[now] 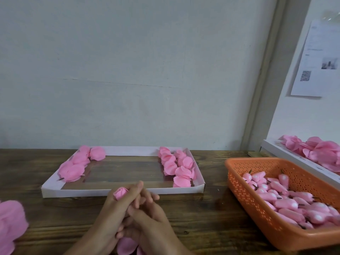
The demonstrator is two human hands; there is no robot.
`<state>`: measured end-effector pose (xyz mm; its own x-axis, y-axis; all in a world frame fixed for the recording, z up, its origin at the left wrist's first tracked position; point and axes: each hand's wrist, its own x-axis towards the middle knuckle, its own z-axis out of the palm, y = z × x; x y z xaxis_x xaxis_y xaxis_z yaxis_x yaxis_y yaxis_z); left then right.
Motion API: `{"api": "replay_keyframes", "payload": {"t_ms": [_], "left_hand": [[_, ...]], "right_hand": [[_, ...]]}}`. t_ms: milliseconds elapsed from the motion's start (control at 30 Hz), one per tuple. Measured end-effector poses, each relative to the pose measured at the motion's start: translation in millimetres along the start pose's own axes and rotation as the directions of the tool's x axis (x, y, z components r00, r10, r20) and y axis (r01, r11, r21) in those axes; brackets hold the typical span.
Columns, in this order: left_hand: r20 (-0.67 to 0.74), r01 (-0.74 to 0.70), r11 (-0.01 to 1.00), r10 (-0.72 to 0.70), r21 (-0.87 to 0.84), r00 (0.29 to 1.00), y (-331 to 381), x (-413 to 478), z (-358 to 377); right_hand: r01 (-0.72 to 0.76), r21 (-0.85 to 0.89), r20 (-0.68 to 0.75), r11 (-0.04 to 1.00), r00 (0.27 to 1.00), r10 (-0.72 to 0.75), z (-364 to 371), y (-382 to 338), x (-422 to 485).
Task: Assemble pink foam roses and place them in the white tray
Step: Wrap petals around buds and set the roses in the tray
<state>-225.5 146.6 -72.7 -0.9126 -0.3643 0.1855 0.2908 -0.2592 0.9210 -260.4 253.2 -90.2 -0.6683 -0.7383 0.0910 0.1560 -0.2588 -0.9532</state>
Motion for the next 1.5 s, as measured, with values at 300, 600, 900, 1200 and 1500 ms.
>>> {"api": "replay_keyframes", "payload": {"t_ms": [300, 600, 900, 1200, 1500], "left_hand": [[-0.013, 0.063, 0.977, -0.067, -0.202, 0.998, -3, 6, -10], [-0.086, -0.022, 1.0, 0.022, 0.003, 0.996, -10, 12, -19], [-0.123, 0.017, 0.988, 0.002, 0.152, 0.992, -12, 13, -21], [-0.057, -0.076, 0.834, 0.128, 0.547, 0.99, -5, 10, -20], [-0.119, 0.043, 0.784, 0.04, 0.619, 0.992, -10, 14, -25]], "right_hand": [[0.29, -0.633, 0.082, 0.717, 0.947, -0.311, -31, -14, 6], [0.201, -0.979, 0.203, -0.026, 0.968, -0.151, -73, -28, 12], [0.054, -0.904, 0.022, 0.424, 0.997, -0.08, -74, -32, 19], [-0.13, -0.719, -0.158, 0.683, 0.987, 0.022, -81, -38, 24], [-0.209, -0.711, -0.14, 0.672, 0.978, 0.157, -89, -41, 25]]}}
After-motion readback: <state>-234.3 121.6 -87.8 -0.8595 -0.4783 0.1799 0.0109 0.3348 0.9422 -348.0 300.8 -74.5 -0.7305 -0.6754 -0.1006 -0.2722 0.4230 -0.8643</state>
